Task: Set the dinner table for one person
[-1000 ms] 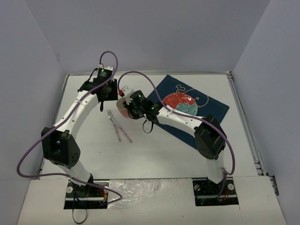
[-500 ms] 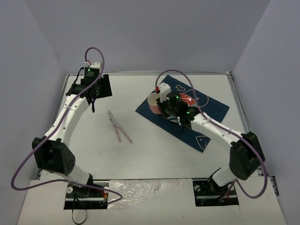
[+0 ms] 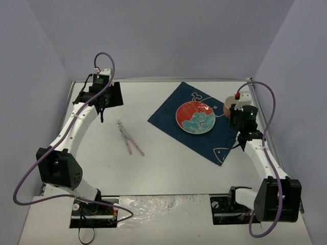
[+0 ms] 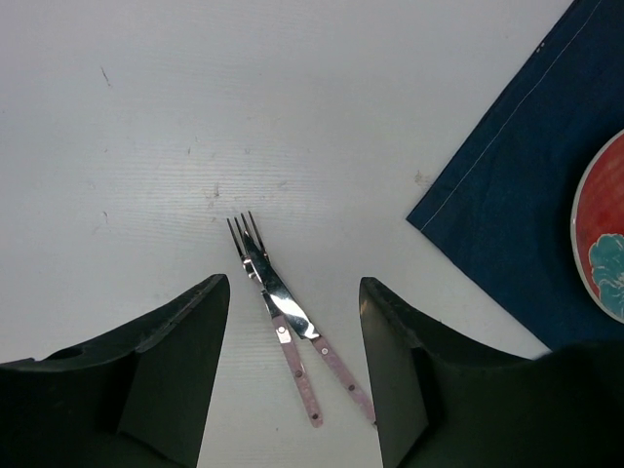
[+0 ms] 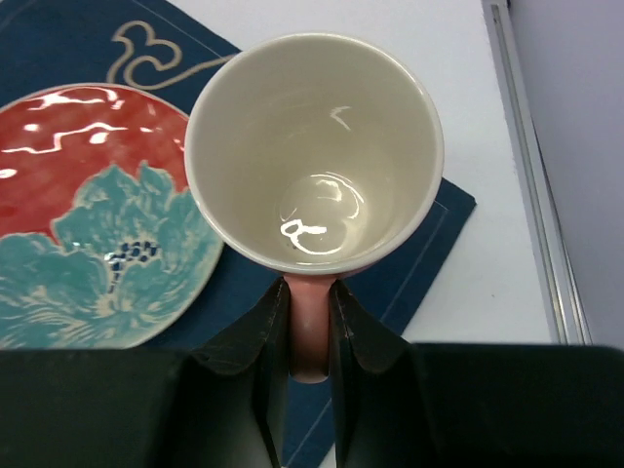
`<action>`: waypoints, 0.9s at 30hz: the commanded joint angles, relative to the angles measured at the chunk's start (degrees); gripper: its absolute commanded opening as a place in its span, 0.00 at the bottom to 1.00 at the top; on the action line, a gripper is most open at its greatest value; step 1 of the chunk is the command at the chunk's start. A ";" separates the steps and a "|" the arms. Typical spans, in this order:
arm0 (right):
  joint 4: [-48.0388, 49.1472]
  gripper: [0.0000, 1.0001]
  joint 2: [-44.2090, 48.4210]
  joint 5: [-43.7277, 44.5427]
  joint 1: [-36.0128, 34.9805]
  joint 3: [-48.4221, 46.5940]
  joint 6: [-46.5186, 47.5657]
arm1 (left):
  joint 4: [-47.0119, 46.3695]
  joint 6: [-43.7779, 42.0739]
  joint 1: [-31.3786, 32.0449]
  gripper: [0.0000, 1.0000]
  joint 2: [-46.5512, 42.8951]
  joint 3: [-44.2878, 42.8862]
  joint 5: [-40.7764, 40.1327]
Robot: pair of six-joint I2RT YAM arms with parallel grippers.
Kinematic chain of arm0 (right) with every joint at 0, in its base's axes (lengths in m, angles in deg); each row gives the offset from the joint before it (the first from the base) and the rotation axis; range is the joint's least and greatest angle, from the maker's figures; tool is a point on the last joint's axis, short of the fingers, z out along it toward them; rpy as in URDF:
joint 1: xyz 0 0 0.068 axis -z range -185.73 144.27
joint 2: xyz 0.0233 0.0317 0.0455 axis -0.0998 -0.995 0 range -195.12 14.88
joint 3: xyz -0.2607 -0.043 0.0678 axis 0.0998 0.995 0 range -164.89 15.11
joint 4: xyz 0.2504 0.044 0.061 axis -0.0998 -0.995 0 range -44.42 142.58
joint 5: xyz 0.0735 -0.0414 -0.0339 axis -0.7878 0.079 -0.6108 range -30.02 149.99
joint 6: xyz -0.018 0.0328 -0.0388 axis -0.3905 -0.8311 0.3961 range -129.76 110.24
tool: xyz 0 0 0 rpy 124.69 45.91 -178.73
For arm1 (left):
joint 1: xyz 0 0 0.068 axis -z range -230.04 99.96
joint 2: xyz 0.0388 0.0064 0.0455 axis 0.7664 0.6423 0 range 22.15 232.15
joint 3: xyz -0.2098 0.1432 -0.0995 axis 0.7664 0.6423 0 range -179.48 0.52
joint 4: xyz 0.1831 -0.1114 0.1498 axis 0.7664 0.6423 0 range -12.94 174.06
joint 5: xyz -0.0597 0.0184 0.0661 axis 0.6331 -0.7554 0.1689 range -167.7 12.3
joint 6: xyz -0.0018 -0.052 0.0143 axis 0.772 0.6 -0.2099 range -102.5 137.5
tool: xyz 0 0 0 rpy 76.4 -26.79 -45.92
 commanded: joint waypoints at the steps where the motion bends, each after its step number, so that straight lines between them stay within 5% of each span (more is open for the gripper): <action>1: 18.65 0.00 -1.51 -6.23 6.53 -0.26 0.32 | -3.37 -1.03 -0.35 0.52 -0.06 -0.41 -0.52; 10: 24.33 0.00 -10.25 -16.44 15.96 -0.64 0.61 | -3.90 -0.44 -0.92 0.52 -0.08 -0.27 0.84; 27: 19.26 0.00 -17.65 -16.97 17.36 -6.05 7.54 | -4.76 0.29 -1.94 0.52 0.09 0.10 2.24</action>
